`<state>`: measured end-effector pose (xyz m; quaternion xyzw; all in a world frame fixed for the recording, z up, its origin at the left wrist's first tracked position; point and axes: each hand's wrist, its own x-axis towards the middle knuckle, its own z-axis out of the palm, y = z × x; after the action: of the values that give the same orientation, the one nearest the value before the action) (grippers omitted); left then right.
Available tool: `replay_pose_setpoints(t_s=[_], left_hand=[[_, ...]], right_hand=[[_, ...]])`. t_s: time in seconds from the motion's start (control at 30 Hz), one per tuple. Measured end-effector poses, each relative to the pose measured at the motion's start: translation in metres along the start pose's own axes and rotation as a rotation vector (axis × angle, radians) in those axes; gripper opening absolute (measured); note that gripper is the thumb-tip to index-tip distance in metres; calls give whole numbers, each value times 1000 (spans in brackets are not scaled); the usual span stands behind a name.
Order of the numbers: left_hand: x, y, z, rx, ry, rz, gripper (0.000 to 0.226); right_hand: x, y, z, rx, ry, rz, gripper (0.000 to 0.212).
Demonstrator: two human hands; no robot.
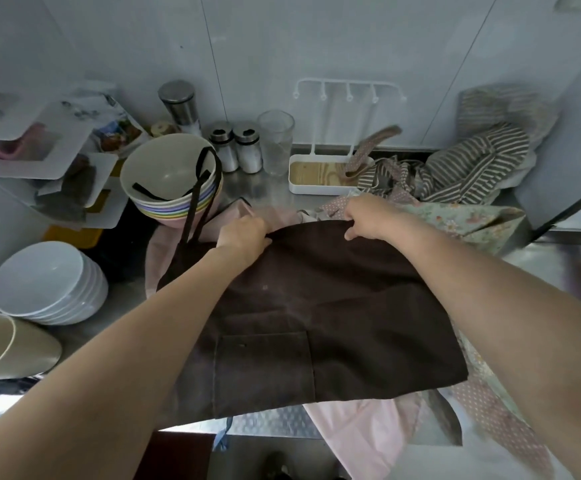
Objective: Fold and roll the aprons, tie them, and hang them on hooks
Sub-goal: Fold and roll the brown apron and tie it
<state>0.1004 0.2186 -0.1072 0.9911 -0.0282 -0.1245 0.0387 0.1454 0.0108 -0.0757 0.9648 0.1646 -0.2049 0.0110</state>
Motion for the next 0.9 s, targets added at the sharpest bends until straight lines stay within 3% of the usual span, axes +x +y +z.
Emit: replay_pose_setpoints(t_s=[0.17,0.27,0.4,0.43,0.5,0.67,0.8,0.9], left_hand=[[-9,5,0,78,-24,5,35],[-14,4,1,135,-68,-64,32],[-22,3,-3,296,60,-86,33],[-24,2,-4,338,114,-72,34],[-31,-3,-6,354,203,-35,33],[-77,-1,-21,342,286,143,34],[-117,-2,-7,380,115,266,43],[-142,-3,17,367,19,347,30]], right_hand=[[-16,6,-16,-41,123,15,23],[-27,10,-20,-123,168,74,27],[-44,13,-18,-136,138,55,9],[-49,12,-19,-132,121,38,5],[-59,7,-22,-132,75,0,21],[-87,-3,-21,-224,-57,-89,30],[-111,-4,-6,-173,-255,-109,37],[-133,-9,17,-184,-395,-119,38]])
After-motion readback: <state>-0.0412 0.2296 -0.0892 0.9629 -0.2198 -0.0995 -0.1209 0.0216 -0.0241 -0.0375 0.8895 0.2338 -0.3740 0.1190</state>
